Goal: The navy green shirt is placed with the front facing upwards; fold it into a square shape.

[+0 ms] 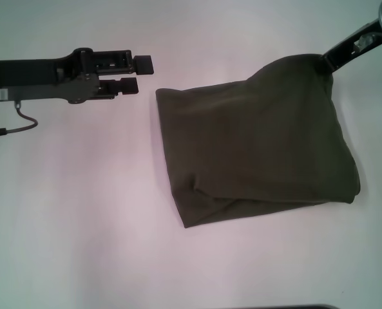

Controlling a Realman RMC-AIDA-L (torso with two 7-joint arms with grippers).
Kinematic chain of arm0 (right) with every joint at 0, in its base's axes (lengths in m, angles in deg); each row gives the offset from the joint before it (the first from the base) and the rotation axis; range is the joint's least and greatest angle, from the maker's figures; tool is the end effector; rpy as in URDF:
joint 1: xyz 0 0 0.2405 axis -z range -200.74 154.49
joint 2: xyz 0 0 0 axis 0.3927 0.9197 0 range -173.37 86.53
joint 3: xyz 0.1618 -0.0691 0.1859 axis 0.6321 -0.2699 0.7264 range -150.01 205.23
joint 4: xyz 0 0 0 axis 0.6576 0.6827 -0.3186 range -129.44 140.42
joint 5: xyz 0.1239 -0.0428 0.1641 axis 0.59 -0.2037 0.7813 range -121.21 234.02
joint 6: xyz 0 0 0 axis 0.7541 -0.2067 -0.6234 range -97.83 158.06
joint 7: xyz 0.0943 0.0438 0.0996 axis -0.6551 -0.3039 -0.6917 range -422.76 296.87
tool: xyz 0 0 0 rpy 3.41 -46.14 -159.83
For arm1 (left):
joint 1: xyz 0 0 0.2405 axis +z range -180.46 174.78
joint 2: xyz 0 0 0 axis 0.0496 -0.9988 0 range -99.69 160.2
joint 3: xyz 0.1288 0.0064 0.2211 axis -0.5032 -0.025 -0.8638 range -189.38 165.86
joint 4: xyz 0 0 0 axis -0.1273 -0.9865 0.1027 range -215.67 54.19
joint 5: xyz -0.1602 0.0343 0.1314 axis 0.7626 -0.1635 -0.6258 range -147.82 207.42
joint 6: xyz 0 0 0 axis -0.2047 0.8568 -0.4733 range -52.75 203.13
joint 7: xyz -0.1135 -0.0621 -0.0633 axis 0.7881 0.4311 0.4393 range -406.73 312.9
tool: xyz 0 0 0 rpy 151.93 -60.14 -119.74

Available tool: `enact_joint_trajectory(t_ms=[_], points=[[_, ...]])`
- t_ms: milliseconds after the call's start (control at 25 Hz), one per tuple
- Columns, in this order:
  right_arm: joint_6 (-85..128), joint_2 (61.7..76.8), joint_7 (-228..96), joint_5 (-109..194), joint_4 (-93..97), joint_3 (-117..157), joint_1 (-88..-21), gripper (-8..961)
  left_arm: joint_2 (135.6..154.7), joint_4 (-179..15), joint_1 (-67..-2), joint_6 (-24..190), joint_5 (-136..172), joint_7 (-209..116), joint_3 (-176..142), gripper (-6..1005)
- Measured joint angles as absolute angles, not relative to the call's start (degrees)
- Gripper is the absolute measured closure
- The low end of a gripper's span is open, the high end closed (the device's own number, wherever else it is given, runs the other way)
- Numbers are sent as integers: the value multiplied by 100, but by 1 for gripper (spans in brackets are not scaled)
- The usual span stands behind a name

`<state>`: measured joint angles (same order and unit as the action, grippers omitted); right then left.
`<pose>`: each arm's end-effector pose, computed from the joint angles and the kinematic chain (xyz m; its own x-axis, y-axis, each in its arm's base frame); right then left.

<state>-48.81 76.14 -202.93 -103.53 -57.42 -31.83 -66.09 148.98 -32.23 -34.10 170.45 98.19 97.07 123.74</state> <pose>0.2142 0.4110 0.0330 0.6852 -0.7261 0.0576 -0.5671 -0.5815 -0.5833 -0.2235 0.3392 0.0242 0.1465 0.9261 0.3477 0.8923 -0.2754 0.3578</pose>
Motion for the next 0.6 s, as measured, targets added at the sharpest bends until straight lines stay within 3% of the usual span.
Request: enact_joint_trajectory(t_ms=[600], points=[[-4057,7631,-20718,-10367,-5150,-3884,-6704,910,14887,-3214,-3439,17064,9840,9744,12388,292]])
